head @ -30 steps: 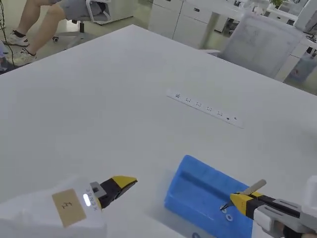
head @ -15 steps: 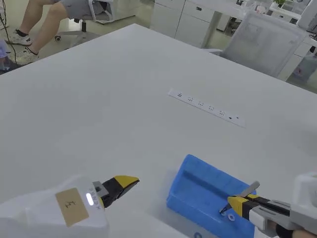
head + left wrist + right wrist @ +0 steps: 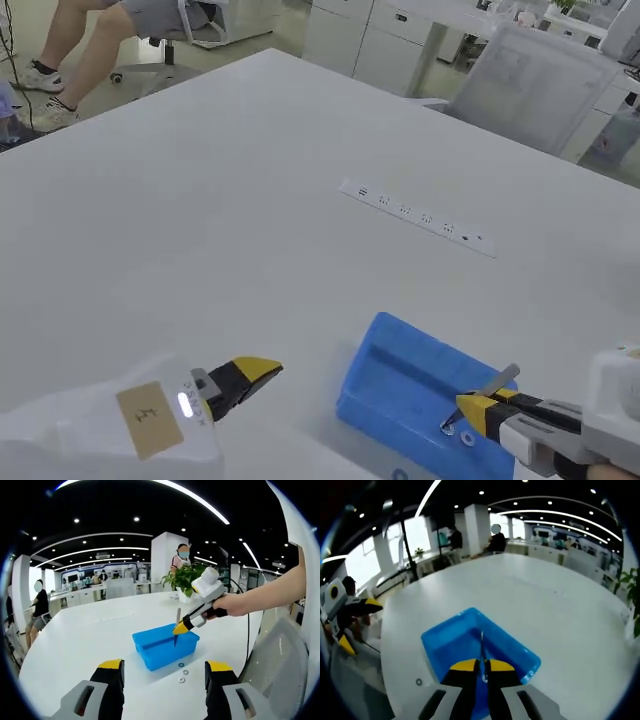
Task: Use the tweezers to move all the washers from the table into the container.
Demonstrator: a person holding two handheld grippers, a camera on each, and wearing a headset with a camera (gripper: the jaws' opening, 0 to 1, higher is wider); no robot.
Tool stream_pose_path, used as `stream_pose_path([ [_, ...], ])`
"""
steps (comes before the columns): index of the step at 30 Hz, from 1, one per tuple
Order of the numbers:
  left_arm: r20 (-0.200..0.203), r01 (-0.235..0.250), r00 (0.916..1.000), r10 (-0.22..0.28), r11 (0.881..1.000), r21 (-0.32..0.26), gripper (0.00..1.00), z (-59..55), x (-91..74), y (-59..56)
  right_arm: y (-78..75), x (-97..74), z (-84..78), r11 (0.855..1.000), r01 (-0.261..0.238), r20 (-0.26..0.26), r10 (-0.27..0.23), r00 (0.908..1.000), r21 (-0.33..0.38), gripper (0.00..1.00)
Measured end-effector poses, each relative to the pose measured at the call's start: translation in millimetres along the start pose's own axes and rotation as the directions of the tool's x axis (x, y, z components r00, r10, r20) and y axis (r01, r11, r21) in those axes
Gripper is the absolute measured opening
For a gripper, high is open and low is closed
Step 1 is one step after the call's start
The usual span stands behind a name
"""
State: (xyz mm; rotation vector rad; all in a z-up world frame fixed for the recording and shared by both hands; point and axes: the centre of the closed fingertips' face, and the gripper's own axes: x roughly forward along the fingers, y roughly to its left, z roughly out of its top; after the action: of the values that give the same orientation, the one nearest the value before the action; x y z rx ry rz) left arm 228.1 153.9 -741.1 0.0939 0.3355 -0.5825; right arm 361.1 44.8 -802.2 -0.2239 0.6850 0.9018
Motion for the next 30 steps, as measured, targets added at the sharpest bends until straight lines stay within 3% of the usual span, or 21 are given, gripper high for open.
stream_pose_path([
  [6,-0.002,0.003,1.0,-0.003,1.0,0.001,0.65,0.0,0.5,-0.8,7.4,-13.1,14.5,1.0,-0.005,0.049,0.005,0.9988,-0.004,0.03],
  [18,-0.007,0.009,0.9999,-0.009,1.0,0.004,0.65,-0.7,1.2,-2.2,45.8,-44.8,29.6,0.998,-0.058,0.132,0.058,0.9896,-0.005,0.03],
  [23,-0.008,0.011,0.9999,-0.011,1.0,0.004,0.64,-0.8,1.1,-2.5,65.6,-45.3,26.6,0.995,-0.1,0.134,0.1,0.9859,-0.008,0.03],
  [30,-0.013,0.01,0.9999,-0.01,1.0,0.006,0.64,-1.7,0.6,-2.3,78.2,-33.3,12.5,0.992,-0.127,0.101,0.128,0.9866,-0.017,0.03],
])
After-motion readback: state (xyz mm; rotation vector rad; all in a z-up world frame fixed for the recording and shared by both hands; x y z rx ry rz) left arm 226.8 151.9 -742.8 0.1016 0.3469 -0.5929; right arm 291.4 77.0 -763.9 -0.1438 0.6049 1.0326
